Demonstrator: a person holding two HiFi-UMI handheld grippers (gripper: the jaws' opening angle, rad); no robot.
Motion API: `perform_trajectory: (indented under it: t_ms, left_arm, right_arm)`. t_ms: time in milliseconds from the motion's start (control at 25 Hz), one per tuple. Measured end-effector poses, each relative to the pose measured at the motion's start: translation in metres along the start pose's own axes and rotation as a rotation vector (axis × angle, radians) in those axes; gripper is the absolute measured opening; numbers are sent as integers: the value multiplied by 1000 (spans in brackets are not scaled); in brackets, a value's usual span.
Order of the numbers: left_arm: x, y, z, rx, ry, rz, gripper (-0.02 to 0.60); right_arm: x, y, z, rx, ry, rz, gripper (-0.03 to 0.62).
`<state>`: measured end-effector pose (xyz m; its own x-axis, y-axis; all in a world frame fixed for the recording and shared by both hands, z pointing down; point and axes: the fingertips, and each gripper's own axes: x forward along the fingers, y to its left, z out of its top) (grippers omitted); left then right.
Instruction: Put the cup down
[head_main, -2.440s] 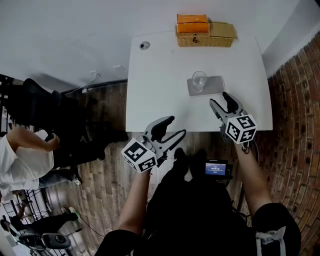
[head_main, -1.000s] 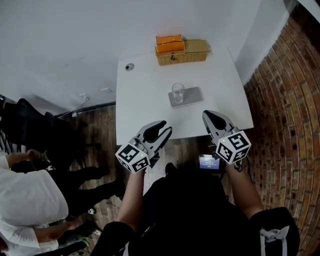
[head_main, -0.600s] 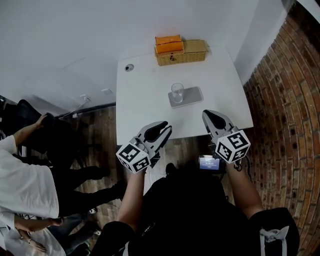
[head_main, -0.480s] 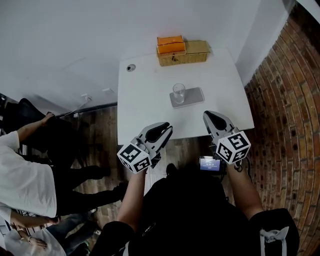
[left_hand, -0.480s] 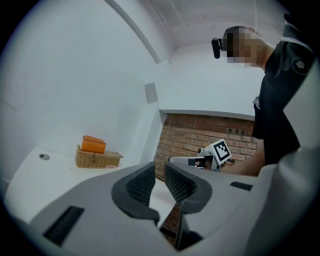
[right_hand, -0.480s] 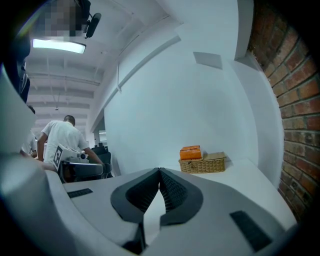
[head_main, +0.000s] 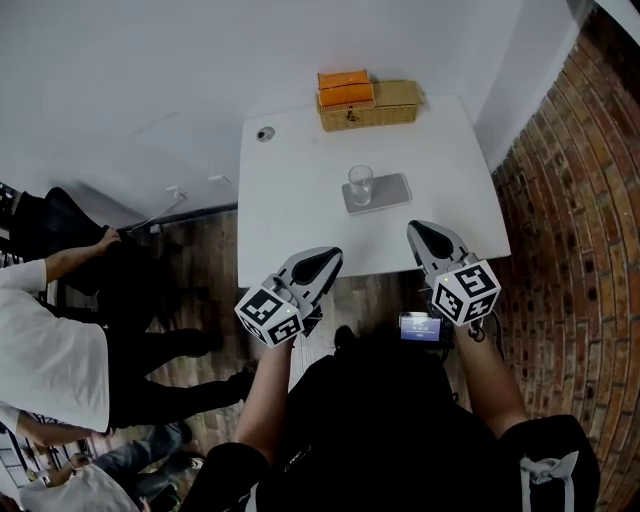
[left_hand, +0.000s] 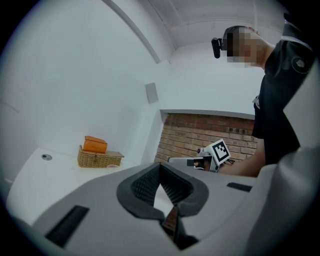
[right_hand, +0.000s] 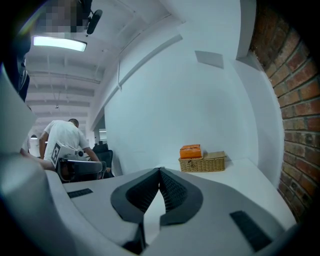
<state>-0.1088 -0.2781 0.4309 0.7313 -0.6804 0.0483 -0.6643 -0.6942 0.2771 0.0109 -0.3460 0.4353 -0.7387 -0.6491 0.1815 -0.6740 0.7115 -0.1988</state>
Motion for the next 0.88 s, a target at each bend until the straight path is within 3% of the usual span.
perform_trajectory:
  t_ms: [880]
  left_arm:
    - [8,6,-4,-10,14,1,9]
  right_arm:
    - [3,-8,0,-6,-1,-10,15]
